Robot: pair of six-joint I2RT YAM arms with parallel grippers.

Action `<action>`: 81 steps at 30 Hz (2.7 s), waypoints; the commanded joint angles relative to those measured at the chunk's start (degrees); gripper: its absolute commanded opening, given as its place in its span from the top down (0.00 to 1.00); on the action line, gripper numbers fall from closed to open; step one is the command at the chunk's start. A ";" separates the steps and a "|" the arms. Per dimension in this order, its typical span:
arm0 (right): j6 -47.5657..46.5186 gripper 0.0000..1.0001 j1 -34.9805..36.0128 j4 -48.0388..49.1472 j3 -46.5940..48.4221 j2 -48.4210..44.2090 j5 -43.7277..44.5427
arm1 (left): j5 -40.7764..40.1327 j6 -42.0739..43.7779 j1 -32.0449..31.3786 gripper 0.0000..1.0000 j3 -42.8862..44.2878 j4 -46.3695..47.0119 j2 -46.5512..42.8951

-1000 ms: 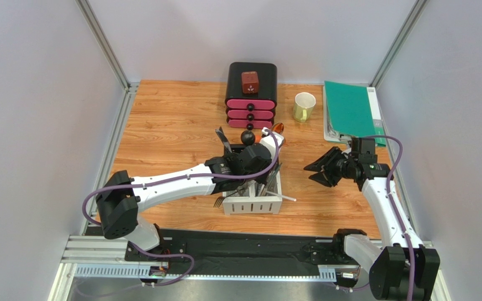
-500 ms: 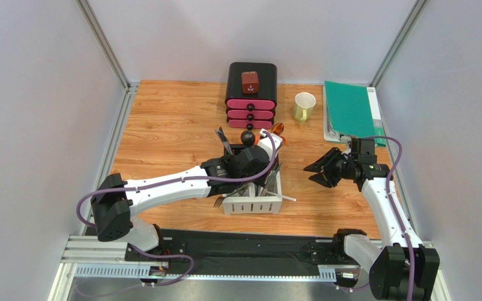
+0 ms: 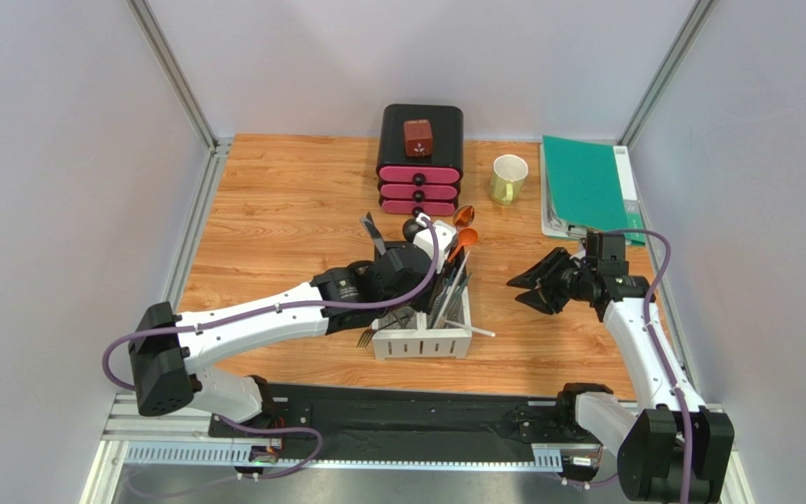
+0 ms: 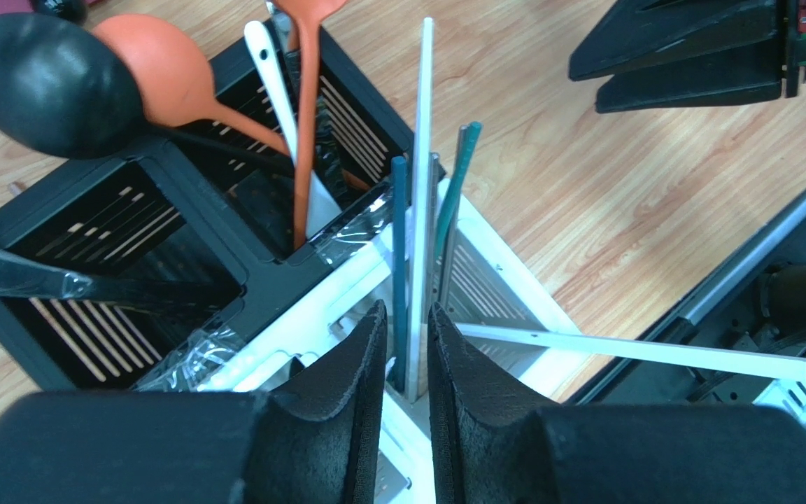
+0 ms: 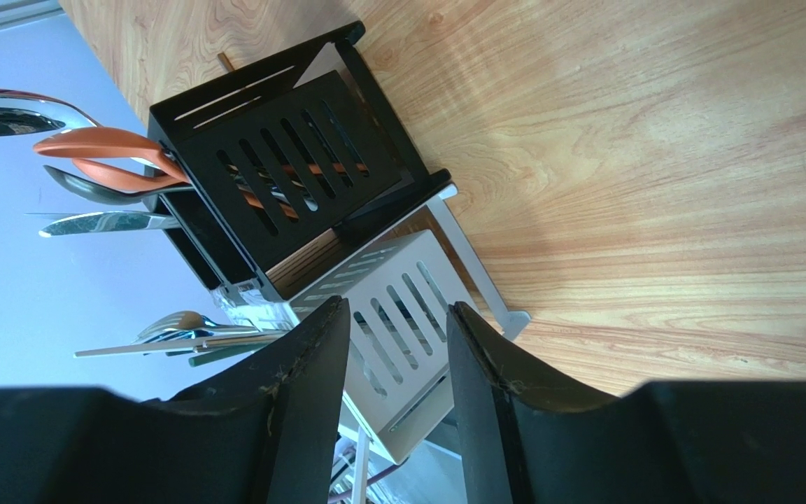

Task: Sort the eating utensils into containers
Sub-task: Place the chopstick in the storage box, then move the storage box to the center of the board.

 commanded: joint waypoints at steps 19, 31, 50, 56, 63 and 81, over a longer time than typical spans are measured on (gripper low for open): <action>-2.51 0.45 0.37 8.74 11.26 3.64 -2.96 | 7.19 -21.25 32.67 0.51 4.80 -30.84 -22.42; -2.68 0.52 7.84 10.25 5.72 15.84 -4.37 | 26.18 -28.28 39.54 0.57 -13.83 -17.23 -18.38; -0.56 1.00 21.11 18.60 8.44 27.98 -9.29 | 38.14 -30.57 42.18 0.83 -24.48 2.64 -6.52; -0.04 1.00 22.17 18.96 10.55 30.61 -8.59 | 39.72 -30.22 42.10 1.00 -22.72 4.31 -2.83; 1.28 1.00 23.31 19.75 13.10 33.07 -7.71 | 40.16 -29.08 42.01 1.00 -19.57 5.80 0.51; 3.04 1.00 24.63 18.88 21.09 37.47 -6.22 | 40.60 -26.44 42.10 1.00 -9.36 3.69 7.64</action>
